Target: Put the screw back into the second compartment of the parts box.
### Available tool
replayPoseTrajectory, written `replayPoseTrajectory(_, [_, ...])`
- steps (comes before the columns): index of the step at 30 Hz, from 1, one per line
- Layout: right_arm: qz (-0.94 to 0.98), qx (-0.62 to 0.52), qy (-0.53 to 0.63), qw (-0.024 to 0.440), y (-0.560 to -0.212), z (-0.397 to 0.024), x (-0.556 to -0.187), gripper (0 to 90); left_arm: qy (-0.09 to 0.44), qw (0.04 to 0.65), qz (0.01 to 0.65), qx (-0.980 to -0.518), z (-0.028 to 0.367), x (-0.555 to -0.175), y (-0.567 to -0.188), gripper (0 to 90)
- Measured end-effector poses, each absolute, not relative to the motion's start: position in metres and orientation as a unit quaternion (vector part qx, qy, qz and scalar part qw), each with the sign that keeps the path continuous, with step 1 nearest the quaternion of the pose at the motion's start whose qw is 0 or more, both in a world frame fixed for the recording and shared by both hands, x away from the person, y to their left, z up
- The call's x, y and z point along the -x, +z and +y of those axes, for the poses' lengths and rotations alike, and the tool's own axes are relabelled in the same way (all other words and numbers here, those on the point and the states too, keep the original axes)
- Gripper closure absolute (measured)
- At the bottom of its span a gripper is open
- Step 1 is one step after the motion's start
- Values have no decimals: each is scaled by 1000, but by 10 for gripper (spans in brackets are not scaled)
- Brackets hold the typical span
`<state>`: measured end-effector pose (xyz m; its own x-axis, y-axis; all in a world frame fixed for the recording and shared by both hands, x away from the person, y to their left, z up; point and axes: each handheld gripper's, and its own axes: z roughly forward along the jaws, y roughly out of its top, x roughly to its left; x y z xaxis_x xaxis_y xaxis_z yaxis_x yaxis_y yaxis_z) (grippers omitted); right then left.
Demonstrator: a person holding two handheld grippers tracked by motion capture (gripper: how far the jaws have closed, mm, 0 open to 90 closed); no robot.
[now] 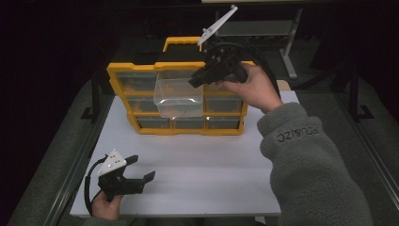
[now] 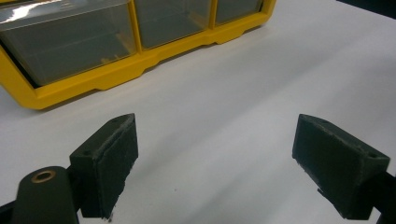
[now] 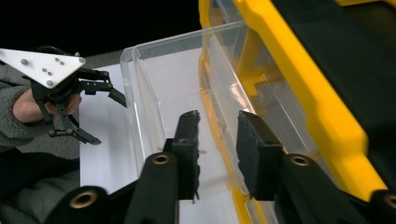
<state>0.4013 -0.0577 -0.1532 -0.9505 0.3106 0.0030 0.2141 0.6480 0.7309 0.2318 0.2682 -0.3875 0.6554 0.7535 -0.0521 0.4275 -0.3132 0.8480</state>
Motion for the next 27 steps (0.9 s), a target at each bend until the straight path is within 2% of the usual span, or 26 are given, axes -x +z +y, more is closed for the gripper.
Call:
replayPoseTrajectory(13, [883, -179, 426, 90, -164, -124, -377, 508, 181, 451, 373, -790, 267, -230, -388, 140])
replayPoseTrajectory(27, [867, -226, 433, 99, -205, -164, -358, 362, 182, 455, 375, -787, 266, -229, -389, 140])
